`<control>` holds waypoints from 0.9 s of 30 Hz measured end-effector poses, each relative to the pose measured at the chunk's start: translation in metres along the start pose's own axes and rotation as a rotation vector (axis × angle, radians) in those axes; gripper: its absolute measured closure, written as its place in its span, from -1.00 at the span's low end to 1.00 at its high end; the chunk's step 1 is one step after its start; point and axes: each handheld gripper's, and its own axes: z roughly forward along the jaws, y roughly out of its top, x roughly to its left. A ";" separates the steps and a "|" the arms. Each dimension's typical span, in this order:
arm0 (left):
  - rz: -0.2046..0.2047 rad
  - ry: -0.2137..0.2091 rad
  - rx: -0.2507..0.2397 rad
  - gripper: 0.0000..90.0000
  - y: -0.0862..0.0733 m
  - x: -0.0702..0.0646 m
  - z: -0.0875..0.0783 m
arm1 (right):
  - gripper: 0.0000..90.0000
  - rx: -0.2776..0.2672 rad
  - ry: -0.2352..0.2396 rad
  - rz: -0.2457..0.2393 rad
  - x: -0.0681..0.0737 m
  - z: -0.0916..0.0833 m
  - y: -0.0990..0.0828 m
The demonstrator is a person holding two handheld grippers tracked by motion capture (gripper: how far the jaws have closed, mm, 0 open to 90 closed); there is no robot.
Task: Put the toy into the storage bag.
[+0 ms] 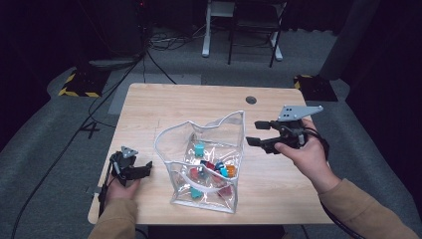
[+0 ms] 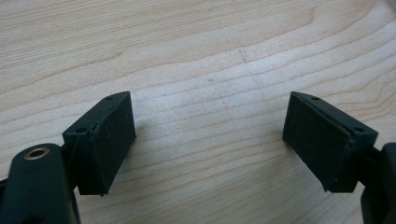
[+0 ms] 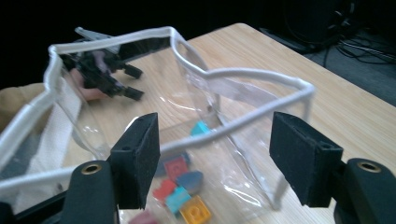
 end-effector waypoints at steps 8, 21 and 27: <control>0.001 0.001 0.000 -0.62 0.000 0.000 0.000 | -0.25 0.006 -0.069 0.047 -0.018 -0.017 -0.019; 0.000 0.000 0.000 -0.62 0.000 0.000 0.000 | -0.26 0.024 -0.211 0.140 -0.057 -0.050 -0.054; 0.000 0.000 0.000 -0.62 0.000 0.000 0.000 | -0.26 0.046 -0.270 0.178 -0.074 -0.060 -0.074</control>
